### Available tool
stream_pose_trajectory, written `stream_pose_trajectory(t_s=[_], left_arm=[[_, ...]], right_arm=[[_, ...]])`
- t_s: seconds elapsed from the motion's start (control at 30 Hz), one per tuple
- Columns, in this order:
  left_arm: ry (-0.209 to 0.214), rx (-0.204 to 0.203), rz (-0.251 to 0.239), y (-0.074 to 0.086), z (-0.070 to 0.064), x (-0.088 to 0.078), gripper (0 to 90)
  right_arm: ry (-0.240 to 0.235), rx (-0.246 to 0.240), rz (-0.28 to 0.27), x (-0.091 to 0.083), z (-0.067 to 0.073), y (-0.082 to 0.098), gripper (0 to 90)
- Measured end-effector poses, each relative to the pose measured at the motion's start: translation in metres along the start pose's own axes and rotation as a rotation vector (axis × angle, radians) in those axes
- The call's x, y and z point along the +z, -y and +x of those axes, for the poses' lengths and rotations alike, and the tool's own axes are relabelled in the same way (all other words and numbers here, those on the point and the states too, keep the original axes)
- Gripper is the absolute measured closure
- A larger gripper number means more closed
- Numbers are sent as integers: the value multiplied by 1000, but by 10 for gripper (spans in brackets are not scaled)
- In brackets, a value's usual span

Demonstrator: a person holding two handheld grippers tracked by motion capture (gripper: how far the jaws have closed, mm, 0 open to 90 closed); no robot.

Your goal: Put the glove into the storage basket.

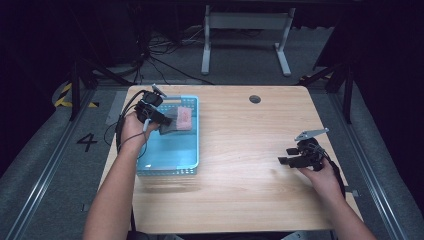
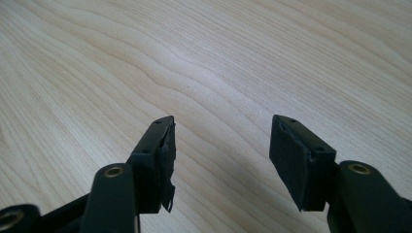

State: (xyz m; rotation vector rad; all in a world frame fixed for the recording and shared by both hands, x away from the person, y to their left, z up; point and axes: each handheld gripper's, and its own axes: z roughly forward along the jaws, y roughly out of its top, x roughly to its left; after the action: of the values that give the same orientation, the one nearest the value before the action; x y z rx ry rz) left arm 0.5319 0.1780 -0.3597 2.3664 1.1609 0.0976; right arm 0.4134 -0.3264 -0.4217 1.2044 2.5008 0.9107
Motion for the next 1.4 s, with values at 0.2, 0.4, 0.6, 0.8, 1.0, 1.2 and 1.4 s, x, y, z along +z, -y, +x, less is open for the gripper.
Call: stream_pose_trajectory(t_s=[0.2,0.4,0.6,0.8,1.0,1.2,1.4], left_arm=[[-11,-14,32,-2,2,14,649],[-3,-16,54,-6,2,24,648],[-11,-29,90,-10,3,34,647],[-1,-43,117,-10,7,45,643],[-43,0,132,-16,3,54,639],[-49,6,138,-17,6,64,622],[-60,12,142,-18,8,66,584]], right_arm=[[10,-19,6,2,3,-1,427],[10,-34,8,3,5,-1,424],[10,-48,1,1,6,-1,423],[7,-54,-7,0,5,-1,420],[7,-56,-12,-2,7,0,419],[13,-46,-6,-2,5,3,415],[10,-58,-7,-1,6,3,414]])
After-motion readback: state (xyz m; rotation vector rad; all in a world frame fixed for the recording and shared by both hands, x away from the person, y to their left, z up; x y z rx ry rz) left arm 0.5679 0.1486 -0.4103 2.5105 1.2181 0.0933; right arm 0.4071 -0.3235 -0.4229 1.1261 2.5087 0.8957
